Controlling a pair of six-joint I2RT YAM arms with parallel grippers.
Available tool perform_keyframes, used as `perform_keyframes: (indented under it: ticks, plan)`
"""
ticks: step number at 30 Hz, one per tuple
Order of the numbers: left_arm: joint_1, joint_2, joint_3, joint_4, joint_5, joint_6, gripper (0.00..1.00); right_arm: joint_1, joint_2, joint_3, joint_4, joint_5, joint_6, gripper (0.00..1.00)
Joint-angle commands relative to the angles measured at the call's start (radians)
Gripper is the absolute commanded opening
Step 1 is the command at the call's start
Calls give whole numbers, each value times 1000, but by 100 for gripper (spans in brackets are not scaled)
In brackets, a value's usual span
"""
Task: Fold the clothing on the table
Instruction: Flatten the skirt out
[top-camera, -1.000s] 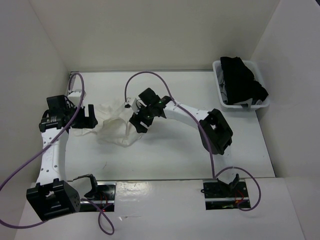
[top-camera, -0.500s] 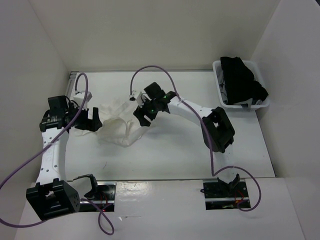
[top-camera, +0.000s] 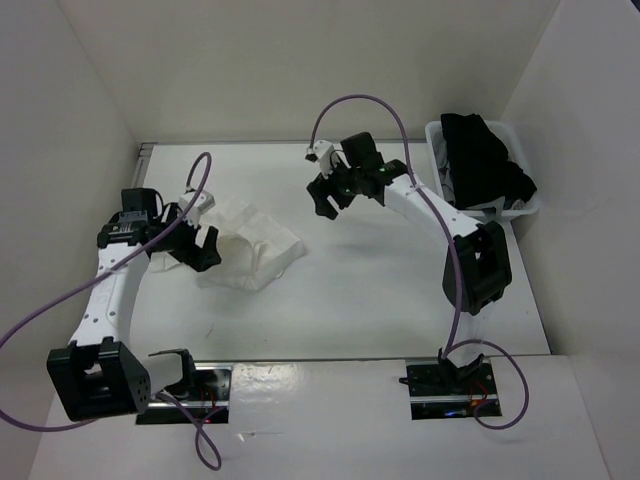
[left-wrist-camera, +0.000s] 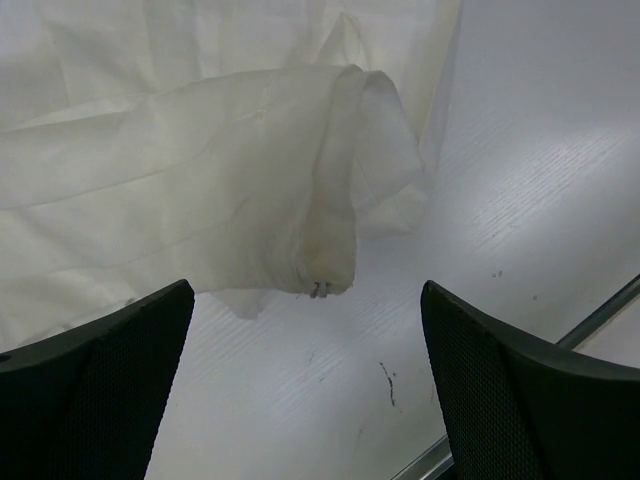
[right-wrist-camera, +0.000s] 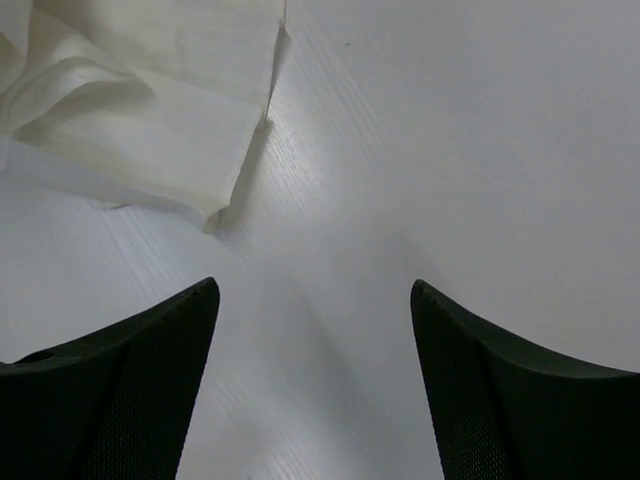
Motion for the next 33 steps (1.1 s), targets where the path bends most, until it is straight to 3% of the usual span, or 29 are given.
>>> perform_keyframes:
  ticks: [1, 2, 6, 9, 12, 18, 22, 26, 30, 33]
  plan:
    - [-19, 43, 9, 61, 33, 51, 100, -7, -57, -24, -41, 9, -24, 82]
    - [-31, 52, -2, 73, 33, 51, 100, -7, -66, -24, -41, 20, -24, 82]
    - [-68, 128, -2, 120, 13, 51, 83, -16, -87, -56, -62, 48, -36, 82]
    - [-91, 194, 22, 147, 13, 22, 51, -27, -107, -79, -73, 72, -36, 82]
    - [-111, 262, 64, 179, -15, -61, 0, -37, -135, -105, -73, 94, -36, 79]
    - [-129, 320, 183, 195, -59, -230, 0, -178, -222, -156, -82, 71, -36, 76]
    - [-129, 268, 326, 204, -111, -311, 0, -356, -304, -177, -73, -3, -5, 76]
    - [-139, 235, 559, 160, -135, -311, 0, -517, -400, -219, -64, -64, 16, 75]
    - [-184, 270, 796, 86, -135, -298, 0, -563, -463, -272, -53, -102, 25, 75]
    - [-272, 293, 883, 51, -164, -262, 0, -577, -508, -317, -41, -122, 35, 75]
